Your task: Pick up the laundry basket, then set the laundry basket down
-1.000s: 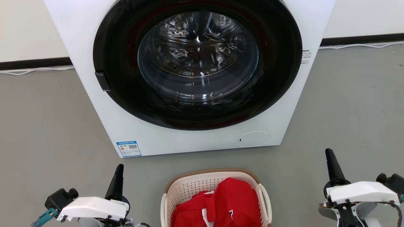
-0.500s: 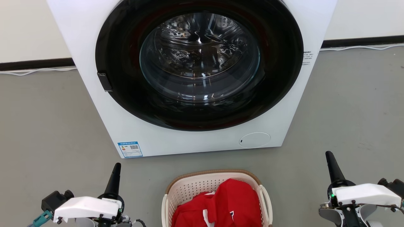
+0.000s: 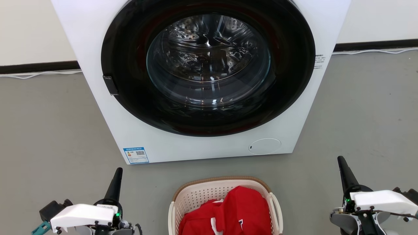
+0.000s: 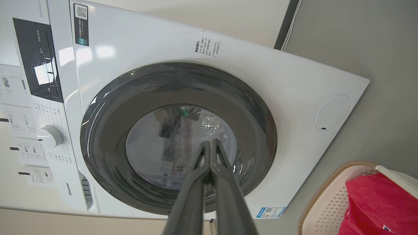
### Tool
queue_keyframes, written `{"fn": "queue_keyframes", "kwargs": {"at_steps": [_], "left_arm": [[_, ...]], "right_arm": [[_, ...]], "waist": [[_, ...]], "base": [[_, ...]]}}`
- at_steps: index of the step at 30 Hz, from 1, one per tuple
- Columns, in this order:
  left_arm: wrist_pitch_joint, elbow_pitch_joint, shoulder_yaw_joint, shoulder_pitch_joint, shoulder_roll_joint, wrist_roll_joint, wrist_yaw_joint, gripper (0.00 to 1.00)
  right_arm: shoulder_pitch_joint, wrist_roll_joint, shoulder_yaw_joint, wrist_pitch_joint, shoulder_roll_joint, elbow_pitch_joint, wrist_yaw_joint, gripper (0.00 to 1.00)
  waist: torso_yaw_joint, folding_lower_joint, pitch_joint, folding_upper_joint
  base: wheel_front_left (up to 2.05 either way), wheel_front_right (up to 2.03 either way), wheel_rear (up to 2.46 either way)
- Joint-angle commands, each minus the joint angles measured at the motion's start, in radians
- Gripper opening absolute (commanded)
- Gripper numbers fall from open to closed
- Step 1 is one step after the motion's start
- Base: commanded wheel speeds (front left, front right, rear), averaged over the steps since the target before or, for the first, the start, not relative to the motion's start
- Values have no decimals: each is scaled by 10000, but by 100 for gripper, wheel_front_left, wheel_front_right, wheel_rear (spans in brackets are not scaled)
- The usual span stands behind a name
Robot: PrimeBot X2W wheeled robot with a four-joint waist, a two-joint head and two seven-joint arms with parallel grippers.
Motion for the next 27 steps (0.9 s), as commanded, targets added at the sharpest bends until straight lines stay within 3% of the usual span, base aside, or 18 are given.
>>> {"fn": "queue_keyframes", "kwargs": {"at_steps": [1,27], "left_arm": [[84,-320,314,-349,111,-311,-120,0],[781,-476,728,-361,133,-2654,-203,0]], "right_arm": [[-140,285,118,137,-41,-353,59,0],[-59,2614,-200,823,122,-560,73,0]], "waist": [[7,0,-6,0],[105,0,-96,0]], "base": [[0,0,0],[0,0,0]]}}
